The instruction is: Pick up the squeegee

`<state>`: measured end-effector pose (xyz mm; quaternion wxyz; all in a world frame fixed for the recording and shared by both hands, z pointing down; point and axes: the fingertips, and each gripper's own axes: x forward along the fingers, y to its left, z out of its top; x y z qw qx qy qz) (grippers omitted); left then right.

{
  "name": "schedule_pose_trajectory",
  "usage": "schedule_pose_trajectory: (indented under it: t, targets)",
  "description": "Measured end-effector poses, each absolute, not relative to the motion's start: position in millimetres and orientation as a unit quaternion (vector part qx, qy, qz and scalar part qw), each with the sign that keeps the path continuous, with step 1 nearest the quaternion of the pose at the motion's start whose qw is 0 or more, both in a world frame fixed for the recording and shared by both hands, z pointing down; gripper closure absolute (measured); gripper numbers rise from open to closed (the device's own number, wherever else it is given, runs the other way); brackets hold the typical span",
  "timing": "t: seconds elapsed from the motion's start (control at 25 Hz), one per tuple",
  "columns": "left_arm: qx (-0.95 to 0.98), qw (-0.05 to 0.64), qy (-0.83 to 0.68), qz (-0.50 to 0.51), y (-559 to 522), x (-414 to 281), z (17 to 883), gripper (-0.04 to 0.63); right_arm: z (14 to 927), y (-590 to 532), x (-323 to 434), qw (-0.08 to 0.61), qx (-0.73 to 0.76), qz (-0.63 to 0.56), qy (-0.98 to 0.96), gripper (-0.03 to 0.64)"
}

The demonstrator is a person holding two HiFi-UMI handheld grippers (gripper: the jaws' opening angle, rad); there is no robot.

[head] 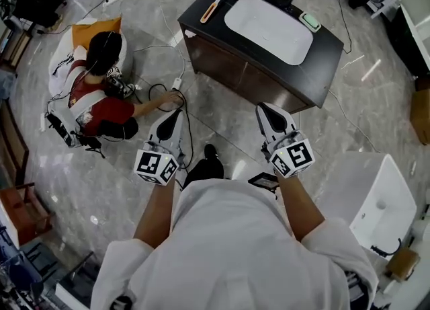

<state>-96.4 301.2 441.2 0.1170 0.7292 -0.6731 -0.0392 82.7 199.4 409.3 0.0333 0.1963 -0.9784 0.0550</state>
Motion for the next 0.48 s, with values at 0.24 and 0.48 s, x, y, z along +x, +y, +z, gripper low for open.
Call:
schedule_pose_trajectory:
  t: [0.24, 0.48]
  targets:
    - [0.738, 0.112, -0.663, -0.048, 251, -150, 433, 0.578, 394, 152, 33, 0.029, 0.204, 0.041, -0.978, 0.601]
    - [0.738, 0.121, -0.661, -0.061, 223, -183, 432, 0.578, 390, 123, 14, 0.035, 0.213, 0.036, -0.976, 0.601]
